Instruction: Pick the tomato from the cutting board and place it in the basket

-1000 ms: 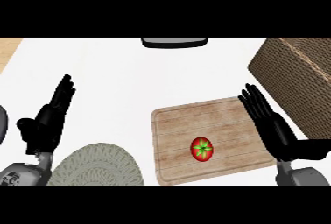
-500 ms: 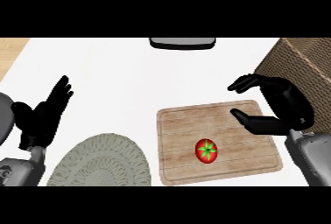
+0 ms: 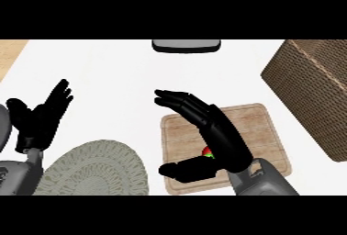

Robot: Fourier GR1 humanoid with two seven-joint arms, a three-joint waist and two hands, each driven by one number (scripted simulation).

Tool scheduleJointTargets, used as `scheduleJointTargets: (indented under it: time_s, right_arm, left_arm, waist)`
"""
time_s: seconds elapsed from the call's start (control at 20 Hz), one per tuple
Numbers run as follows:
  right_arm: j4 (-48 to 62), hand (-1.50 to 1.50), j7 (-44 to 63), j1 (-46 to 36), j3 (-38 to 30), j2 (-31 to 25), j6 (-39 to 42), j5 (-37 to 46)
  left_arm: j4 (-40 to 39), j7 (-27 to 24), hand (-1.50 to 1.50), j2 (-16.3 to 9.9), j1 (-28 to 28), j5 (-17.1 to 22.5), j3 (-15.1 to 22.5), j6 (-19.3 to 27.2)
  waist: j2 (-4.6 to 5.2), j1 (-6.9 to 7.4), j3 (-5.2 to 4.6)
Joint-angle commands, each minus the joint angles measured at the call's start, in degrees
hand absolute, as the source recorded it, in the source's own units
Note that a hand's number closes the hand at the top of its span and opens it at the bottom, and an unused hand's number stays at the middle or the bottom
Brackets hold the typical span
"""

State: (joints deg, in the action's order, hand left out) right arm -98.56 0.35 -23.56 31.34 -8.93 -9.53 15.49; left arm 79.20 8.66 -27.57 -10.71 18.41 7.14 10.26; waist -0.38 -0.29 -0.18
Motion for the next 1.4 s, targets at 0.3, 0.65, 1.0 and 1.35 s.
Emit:
scheduleJointTargets:
  time_s: [0.3, 0.65, 1.0, 1.35]
  right_arm:
    - [-2.57, -1.50, 39.02, -15.61, -1.04, -10.95, 15.59, 13.79]
    - [-9.35, -1.50, 63.39, -27.98, -9.29, -12.73, 36.93, 0.31]
    - [-9.16, -1.50, 67.19, -26.11, -15.72, -18.12, 45.91, -20.52]
    - [-21.26, -1.50, 69.29, -17.16, -23.00, -26.09, 40.32, -34.33]
  left_arm:
    - [-1.98, 0.42, 0.00, 0.21, -0.52, -0.21, -1.06, 0.28]
    - [-1.57, 0.14, 0.00, -0.04, -0.45, 0.37, -1.94, -1.09]
    - [0.77, 1.34, 0.00, -0.95, 0.16, -0.17, -2.41, -1.47]
    - [0.30, -0.49, 0.00, -1.62, 2.27, 0.50, -4.68, -4.78]
  waist:
    - [-0.71, -2.00, -0.30]
    - [-0.49, -0.95, -0.04]
    - [-0.24, -0.92, 0.11]
    - [-0.06, -0.56, 0.15]
